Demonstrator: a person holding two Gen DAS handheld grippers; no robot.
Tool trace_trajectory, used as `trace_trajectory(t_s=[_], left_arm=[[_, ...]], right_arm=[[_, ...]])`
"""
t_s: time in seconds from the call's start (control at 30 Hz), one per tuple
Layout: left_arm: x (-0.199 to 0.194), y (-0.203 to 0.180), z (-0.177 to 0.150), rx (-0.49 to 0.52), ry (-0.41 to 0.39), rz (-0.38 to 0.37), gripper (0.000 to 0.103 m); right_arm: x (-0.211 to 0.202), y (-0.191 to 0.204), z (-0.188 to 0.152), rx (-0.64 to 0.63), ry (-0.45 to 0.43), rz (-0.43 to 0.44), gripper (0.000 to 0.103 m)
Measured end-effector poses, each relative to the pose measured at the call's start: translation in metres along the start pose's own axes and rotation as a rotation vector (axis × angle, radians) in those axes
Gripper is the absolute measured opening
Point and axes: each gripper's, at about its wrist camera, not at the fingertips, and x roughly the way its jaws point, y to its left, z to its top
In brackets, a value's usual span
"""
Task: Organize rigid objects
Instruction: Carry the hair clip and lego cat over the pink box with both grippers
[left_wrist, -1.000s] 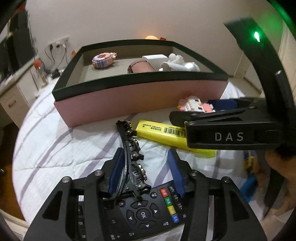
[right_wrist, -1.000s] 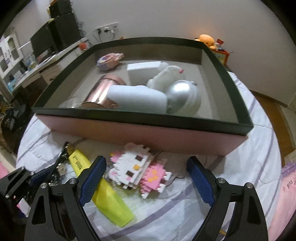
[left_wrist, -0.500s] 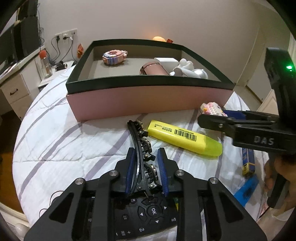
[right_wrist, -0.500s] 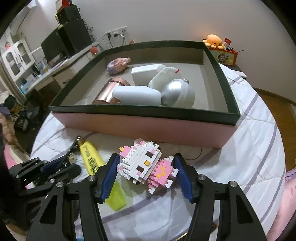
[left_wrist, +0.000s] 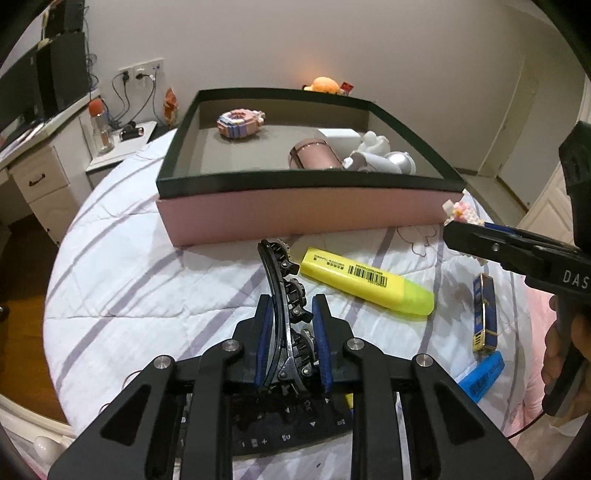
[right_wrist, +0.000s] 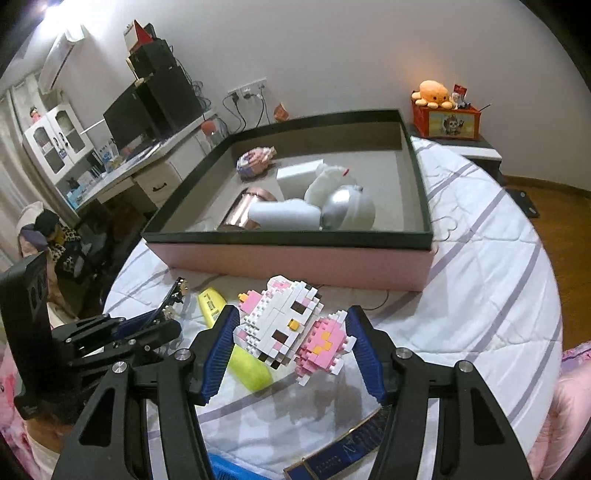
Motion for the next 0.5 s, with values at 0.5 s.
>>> trace_trajectory(t_s=[0.5], left_arm=[[-0.038, -0.012, 0.066, 0.08, -0.128, -0.02, 0.022]], right_arm=[[-0.017, -0.002, 0.039, -0.057, -0.081, 0.024, 0.061]])
